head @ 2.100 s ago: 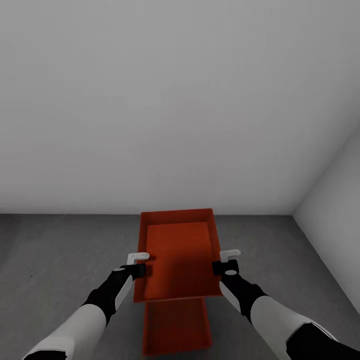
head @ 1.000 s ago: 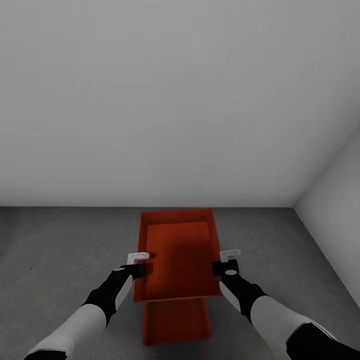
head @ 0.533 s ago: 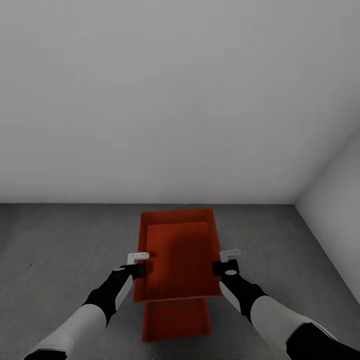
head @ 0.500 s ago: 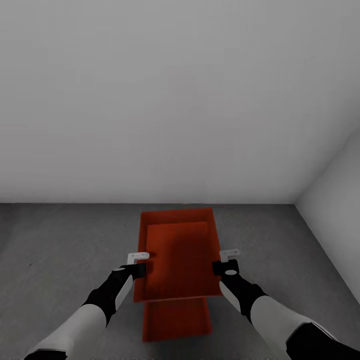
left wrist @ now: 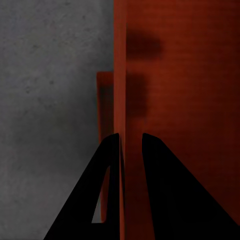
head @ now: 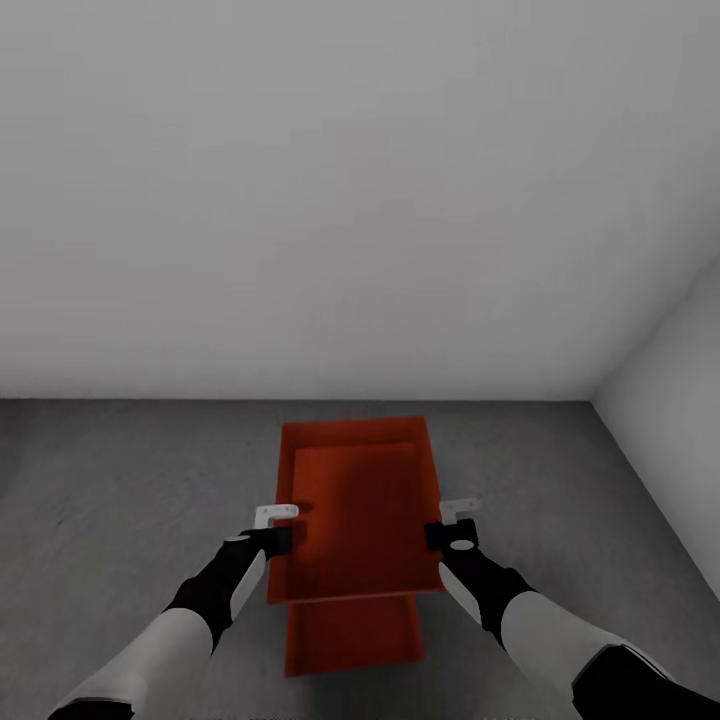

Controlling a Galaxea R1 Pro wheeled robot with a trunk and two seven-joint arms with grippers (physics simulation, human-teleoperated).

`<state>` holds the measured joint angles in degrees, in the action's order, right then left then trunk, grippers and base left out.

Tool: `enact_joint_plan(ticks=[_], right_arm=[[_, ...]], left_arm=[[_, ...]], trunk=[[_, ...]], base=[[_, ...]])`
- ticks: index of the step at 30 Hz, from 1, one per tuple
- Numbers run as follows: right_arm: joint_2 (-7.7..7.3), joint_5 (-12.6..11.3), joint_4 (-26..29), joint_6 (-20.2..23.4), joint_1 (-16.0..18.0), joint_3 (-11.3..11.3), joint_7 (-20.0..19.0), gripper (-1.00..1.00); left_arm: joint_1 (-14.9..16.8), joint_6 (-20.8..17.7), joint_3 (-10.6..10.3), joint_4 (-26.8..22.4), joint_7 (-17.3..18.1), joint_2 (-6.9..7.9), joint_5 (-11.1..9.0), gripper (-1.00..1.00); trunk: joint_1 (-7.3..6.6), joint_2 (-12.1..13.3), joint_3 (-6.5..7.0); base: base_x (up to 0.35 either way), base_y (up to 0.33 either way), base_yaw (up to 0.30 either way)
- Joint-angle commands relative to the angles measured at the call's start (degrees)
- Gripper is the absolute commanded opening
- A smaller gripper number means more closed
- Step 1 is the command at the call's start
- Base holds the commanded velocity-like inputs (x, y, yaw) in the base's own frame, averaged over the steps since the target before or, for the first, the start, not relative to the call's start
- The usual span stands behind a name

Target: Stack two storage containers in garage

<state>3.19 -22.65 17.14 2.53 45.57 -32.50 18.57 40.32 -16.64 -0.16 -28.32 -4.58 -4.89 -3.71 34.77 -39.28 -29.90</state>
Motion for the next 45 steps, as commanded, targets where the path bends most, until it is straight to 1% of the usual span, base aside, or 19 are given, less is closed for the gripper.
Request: enact_joint_plan(ticks=[1,45], right_arm=[[-0.02,-1.4,-0.1,2.1,0.0,-0.8,0.5,-1.00],[-0.02,-1.4,-0.1,2.1,0.0,-0.8,0.5,-1.00]], left_arm=[[0.0,-0.3,-0.9,-0.2,-0.6,-0.04,-0.6,-1.00],[0.0,-0.4,-0.9,0.1,-0.4,-0.04,-0.6,-1.00]], trunk=[[0.23,-0.5,-0.34],[9.90,-18.1,-12.30]], base=[[0.000,0.000,0.000],[0.000,0.000,0.000]])
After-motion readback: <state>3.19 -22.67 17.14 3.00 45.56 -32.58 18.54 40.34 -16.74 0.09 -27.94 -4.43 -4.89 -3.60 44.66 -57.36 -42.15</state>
